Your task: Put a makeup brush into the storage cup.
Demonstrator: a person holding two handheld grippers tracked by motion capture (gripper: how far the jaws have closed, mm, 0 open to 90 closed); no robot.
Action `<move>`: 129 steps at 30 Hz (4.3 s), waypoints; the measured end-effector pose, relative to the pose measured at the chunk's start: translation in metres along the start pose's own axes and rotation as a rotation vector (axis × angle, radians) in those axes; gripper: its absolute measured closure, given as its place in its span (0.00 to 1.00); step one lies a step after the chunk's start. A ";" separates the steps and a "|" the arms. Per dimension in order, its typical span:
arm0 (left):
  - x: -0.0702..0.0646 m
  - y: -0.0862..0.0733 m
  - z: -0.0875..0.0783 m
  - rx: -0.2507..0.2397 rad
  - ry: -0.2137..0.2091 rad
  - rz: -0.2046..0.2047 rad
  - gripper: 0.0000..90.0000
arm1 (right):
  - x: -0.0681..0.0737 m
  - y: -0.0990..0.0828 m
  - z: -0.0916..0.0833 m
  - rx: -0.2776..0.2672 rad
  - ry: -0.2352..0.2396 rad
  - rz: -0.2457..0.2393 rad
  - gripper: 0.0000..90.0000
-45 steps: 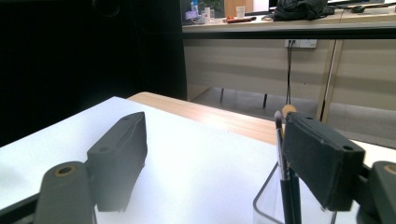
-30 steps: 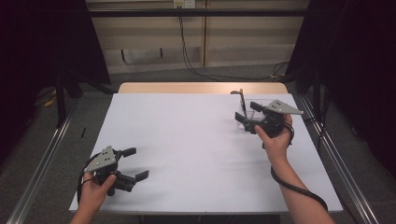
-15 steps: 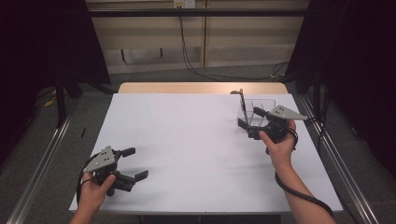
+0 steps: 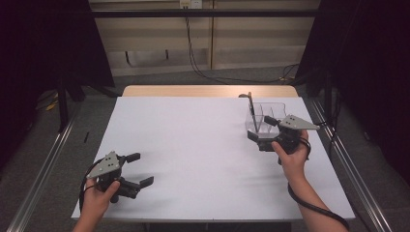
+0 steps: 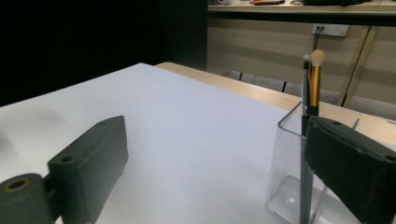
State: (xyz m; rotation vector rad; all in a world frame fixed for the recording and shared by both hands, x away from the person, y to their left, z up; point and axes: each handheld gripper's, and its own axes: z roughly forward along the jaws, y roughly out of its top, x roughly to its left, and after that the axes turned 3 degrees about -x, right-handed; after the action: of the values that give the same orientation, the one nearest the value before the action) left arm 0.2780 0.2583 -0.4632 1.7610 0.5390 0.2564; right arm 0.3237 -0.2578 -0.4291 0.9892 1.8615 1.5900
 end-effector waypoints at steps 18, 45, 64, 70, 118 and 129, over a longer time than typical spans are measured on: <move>0.002 -0.002 0.002 0.011 0.002 0.003 0.00 | 0.006 -0.019 -0.013 0.035 0.020 -0.012 0.04; 0.001 -0.002 0.005 0.019 -0.002 0.009 0.00 | 0.006 -0.035 -0.046 0.055 0.016 0.000 0.04; 0.002 -0.002 0.009 0.030 -0.010 0.013 0.00 | 0.006 -0.043 -0.067 0.092 0.010 -0.016 0.04; 0.002 -0.002 0.007 0.029 -0.006 0.012 0.00 | 0.005 -0.045 -0.072 0.103 0.004 -0.017 0.04; 0.003 -0.003 0.008 0.034 0.000 0.013 0.00 | 0.002 -0.064 -0.116 0.167 -0.028 -0.022 0.05; 0.003 -0.002 0.009 0.033 0.000 0.017 0.00 | -0.001 -0.066 -0.122 0.146 -0.048 -0.009 0.05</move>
State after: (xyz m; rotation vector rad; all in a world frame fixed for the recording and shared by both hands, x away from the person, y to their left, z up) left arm 0.2844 0.2526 -0.4680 1.7986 0.5309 0.2602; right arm 0.2177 -0.3372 -0.4693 1.0702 1.9689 1.4285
